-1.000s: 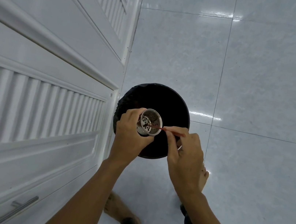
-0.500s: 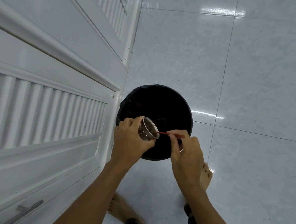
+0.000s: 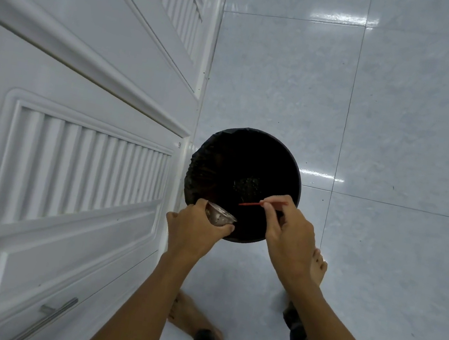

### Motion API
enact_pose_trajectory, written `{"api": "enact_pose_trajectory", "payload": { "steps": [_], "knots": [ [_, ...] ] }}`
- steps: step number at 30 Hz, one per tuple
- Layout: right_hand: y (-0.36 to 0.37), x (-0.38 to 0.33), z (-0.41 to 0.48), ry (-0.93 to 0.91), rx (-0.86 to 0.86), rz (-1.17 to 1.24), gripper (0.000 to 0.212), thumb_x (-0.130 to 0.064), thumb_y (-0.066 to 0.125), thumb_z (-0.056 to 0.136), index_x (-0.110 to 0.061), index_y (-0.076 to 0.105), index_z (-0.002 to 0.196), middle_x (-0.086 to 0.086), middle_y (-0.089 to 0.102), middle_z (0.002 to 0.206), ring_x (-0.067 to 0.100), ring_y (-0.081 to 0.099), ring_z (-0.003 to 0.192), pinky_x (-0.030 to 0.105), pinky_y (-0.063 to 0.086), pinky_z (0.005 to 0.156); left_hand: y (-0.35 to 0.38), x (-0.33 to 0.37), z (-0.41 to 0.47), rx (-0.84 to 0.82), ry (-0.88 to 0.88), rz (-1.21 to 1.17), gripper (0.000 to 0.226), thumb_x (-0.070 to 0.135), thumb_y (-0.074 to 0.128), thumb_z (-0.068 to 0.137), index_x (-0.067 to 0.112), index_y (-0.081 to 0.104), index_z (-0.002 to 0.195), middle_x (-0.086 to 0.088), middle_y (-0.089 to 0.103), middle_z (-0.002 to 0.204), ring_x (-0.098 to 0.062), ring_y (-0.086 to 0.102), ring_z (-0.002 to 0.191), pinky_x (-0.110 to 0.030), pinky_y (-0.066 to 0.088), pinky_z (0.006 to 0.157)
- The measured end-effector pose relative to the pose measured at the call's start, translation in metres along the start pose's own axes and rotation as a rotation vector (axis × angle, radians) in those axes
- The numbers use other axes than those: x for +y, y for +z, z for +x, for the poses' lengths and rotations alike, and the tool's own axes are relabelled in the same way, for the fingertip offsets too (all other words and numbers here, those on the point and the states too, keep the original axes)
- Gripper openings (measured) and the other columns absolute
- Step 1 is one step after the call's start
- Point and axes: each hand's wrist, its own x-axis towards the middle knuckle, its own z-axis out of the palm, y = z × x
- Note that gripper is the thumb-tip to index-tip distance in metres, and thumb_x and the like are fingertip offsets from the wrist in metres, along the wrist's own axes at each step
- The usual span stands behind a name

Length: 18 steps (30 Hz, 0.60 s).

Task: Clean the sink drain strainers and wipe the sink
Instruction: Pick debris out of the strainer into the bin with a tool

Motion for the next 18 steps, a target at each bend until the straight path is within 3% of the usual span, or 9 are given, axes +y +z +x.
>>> {"api": "enact_pose_trajectory", "payload": {
  "steps": [3, 5, 8, 12, 16, 18],
  "knots": [
    [-0.008, -0.001, 0.001, -0.001, 0.024, 0.035, 0.027, -0.034, 0.058, 0.102, -0.016, 0.068, 0.118, 0.004, 0.073, 0.096, 0.018, 0.07, 0.085, 0.037, 0.062, 0.078, -0.003, 0.003, -0.009, 0.055, 0.009, -0.177, 0.063, 0.056, 0.081, 0.075, 0.027, 0.056, 0.125, 0.019, 0.059, 0.096, -0.009, 0.06, 0.095, -0.04, 0.03, 0.109],
    [-0.02, -0.006, 0.002, -0.007, 0.073, 0.096, 0.023, -0.032, 0.06, 0.101, -0.015, 0.07, 0.114, 0.002, 0.074, 0.094, 0.015, 0.068, 0.078, 0.032, 0.061, 0.071, -0.008, 0.008, -0.017, 0.111, 0.043, -0.298, 0.066, 0.046, 0.087, 0.072, 0.025, 0.055, 0.126, 0.019, 0.059, 0.097, -0.004, 0.055, 0.092, -0.048, 0.037, 0.111],
    [-0.043, -0.026, 0.0, -0.031, 0.147, 0.192, 0.017, -0.031, 0.061, 0.101, -0.02, 0.07, 0.111, -0.01, 0.073, 0.094, 0.005, 0.066, 0.07, 0.014, 0.053, 0.063, -0.026, 0.021, -0.033, 0.187, 0.116, -0.465, 0.073, 0.044, 0.091, 0.068, 0.025, 0.054, 0.128, 0.014, 0.065, 0.111, -0.016, 0.059, 0.112, -0.048, 0.048, 0.104],
    [-0.084, -0.08, 0.004, -0.119, 0.256, 0.263, 0.01, -0.029, 0.061, 0.101, -0.024, 0.068, 0.107, -0.024, 0.069, 0.097, -0.002, 0.064, 0.077, 0.01, 0.049, 0.058, -0.072, 0.054, -0.048, 0.327, 0.22, -0.57, 0.075, 0.051, 0.089, 0.066, 0.026, 0.055, 0.128, 0.013, 0.067, 0.116, -0.019, 0.061, 0.114, -0.048, 0.051, 0.101],
    [-0.128, -0.16, 0.005, -0.264, 0.307, 0.305, 0.011, -0.026, 0.061, 0.101, -0.021, 0.068, 0.108, -0.017, 0.072, 0.102, 0.007, 0.061, 0.071, 0.019, 0.047, 0.054, -0.137, 0.085, -0.068, 0.424, 0.242, -0.625, 0.076, 0.055, 0.088, 0.065, 0.038, 0.048, 0.128, 0.035, 0.053, 0.113, -0.016, 0.045, 0.123, -0.045, 0.052, 0.099],
    [-0.151, -0.205, 0.002, -0.329, 0.328, 0.33, 0.013, -0.027, 0.062, 0.101, -0.019, 0.068, 0.11, -0.012, 0.073, 0.105, 0.01, 0.061, 0.075, 0.016, 0.047, 0.054, -0.176, 0.097, -0.081, 0.464, 0.258, -0.649, 0.076, 0.054, 0.088, 0.066, 0.042, 0.045, 0.128, 0.045, 0.045, 0.11, -0.003, 0.036, 0.121, -0.045, 0.051, 0.101]
  ]
}}
